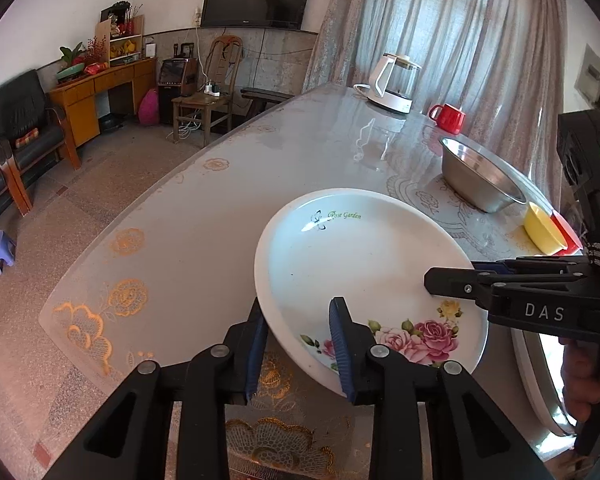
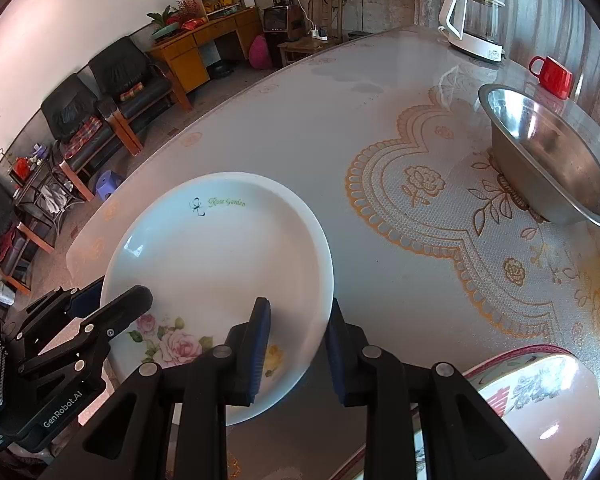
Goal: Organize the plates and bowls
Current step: 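Grip the pink-rose plate's rim with the right tool while the left tool grips it too, then lift the pink-rose plate with both tools and carry it over the plate stack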
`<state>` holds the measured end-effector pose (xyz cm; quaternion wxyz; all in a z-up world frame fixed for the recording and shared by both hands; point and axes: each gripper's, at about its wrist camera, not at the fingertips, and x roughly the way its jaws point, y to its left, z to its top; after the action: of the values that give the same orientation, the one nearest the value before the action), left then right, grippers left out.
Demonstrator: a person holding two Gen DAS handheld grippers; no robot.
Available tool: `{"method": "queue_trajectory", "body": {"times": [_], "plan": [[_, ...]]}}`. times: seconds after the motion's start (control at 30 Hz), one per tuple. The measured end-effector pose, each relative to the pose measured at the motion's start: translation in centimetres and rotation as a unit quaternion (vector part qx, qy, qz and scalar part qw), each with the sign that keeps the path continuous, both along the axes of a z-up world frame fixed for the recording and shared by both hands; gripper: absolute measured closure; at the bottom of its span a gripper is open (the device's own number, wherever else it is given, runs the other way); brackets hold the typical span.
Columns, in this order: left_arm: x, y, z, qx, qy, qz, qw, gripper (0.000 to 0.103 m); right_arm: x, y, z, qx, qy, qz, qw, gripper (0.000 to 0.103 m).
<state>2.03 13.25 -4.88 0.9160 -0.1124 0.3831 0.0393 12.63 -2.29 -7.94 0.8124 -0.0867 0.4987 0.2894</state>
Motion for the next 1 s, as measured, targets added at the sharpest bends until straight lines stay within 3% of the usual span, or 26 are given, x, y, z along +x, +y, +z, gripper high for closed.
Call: {"method": "queue_trajectory", "body": {"times": [0.17, 0.5, 1.0], "plan": [[-0.2, 1.1, 0.2, -0.04, -0.003, 0.006, 0.9992, 0.075, -0.2, -0.3, 0.0, 0.002, -0.009, -0.002, 1.0, 0.08], [-1.2, 0.0, 3.0, -0.04, -0.047, -0.016, 0.9979, 0.075, -2.1, -2.8, 2.1, 0.04, -0.034, -0.022, 0.998, 0.08], [-1.5, -6.4, 6.3, -0.023, -0.072, -0.118, 0.9901, 0.075, -5.9, -10.5, 5.0, 0.074, -0.066, -0.103, 0.99, 0.08]]}}
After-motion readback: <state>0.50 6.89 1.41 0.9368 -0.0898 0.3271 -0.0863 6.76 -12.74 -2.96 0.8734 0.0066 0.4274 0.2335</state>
